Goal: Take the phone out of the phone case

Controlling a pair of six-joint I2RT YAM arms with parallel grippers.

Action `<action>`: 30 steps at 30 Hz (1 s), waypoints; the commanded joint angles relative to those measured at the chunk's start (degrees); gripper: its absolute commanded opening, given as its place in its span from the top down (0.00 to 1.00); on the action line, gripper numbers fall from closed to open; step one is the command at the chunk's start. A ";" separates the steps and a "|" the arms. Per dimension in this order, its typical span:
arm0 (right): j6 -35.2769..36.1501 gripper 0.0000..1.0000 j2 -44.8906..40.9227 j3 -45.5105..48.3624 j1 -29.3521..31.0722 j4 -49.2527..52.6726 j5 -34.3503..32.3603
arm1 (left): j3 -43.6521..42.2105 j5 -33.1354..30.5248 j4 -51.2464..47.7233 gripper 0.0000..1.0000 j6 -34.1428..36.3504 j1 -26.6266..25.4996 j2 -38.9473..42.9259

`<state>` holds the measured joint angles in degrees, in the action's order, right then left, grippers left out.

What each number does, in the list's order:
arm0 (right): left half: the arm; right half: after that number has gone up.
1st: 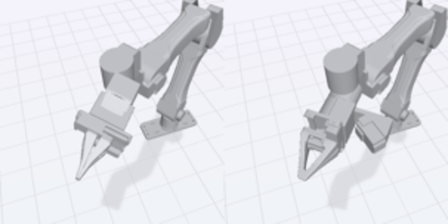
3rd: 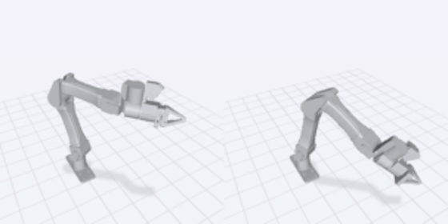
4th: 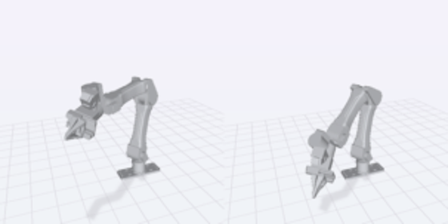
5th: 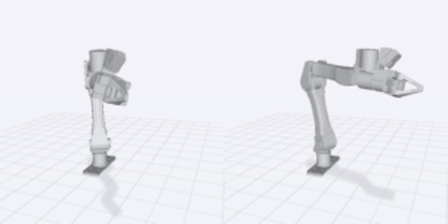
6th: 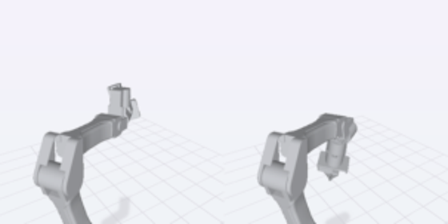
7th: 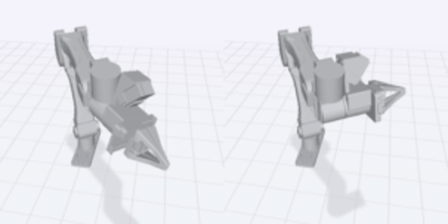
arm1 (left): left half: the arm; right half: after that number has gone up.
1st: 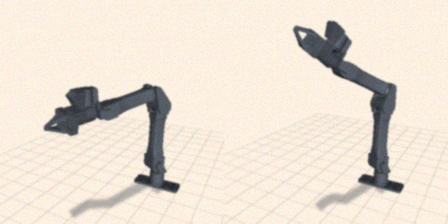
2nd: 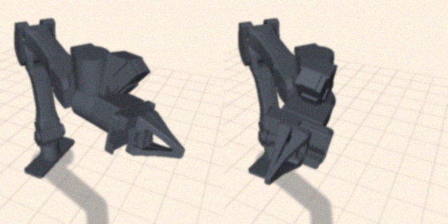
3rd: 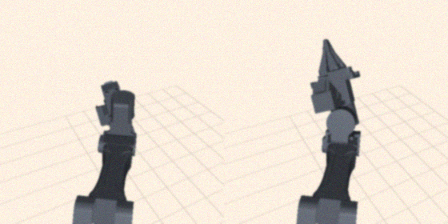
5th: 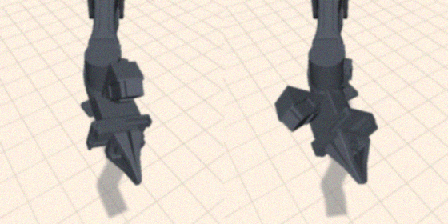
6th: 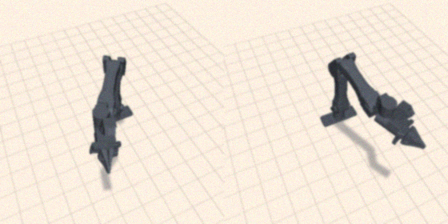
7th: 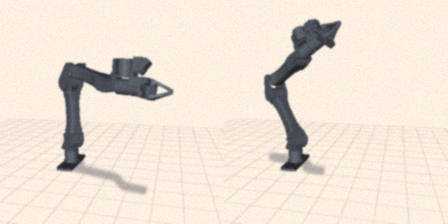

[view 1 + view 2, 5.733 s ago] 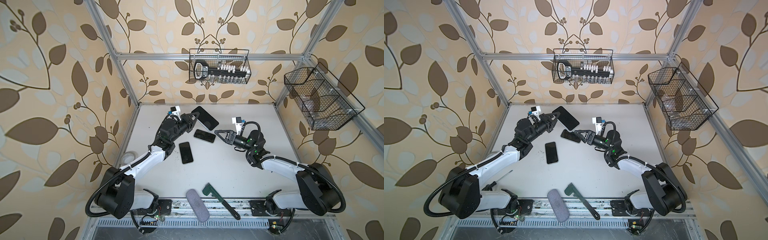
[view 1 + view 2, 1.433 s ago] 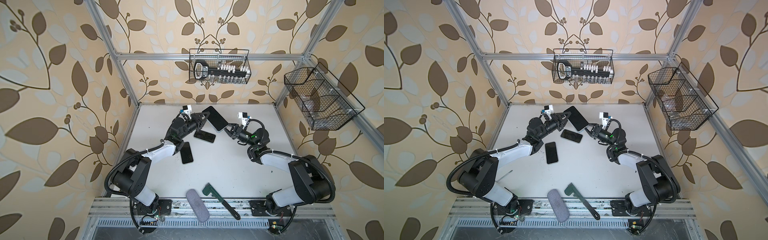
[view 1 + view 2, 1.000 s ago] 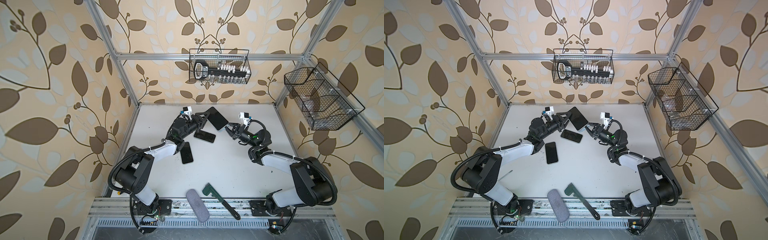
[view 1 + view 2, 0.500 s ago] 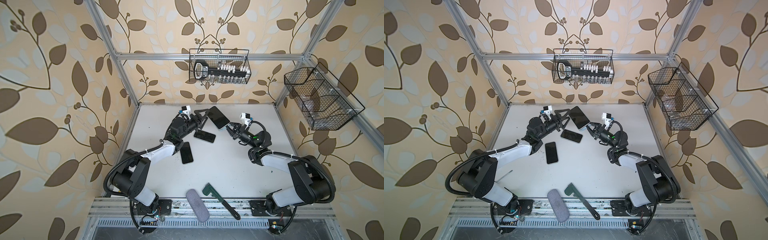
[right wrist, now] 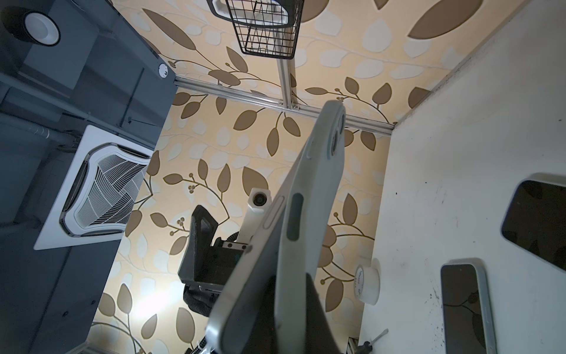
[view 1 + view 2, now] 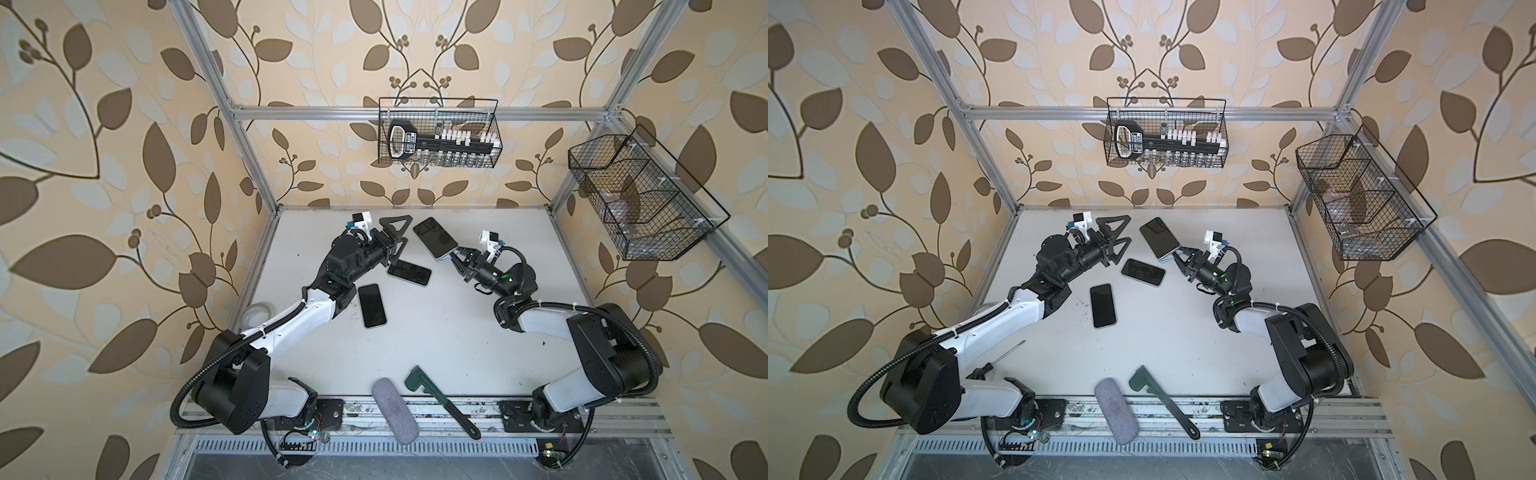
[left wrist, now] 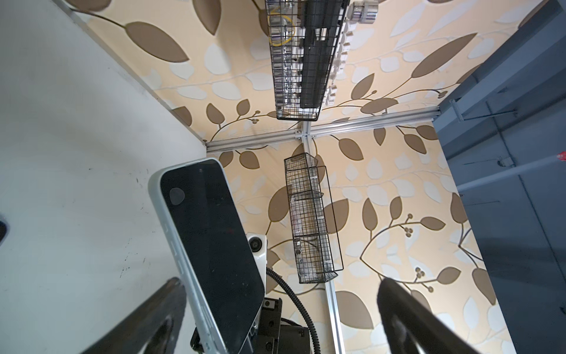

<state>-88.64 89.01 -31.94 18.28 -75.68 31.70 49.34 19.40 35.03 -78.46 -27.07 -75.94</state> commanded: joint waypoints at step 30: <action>1.41 0.96 4.24 -1.11 3.32 -7.94 -6.52 | 5.09 -7.58 -11.95 0.01 -13.25 -8.73 3.61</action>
<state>-87.29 93.12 -32.36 21.28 -76.71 26.74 51.42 11.81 20.88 -90.32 -34.98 -71.35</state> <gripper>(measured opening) 0.095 0.986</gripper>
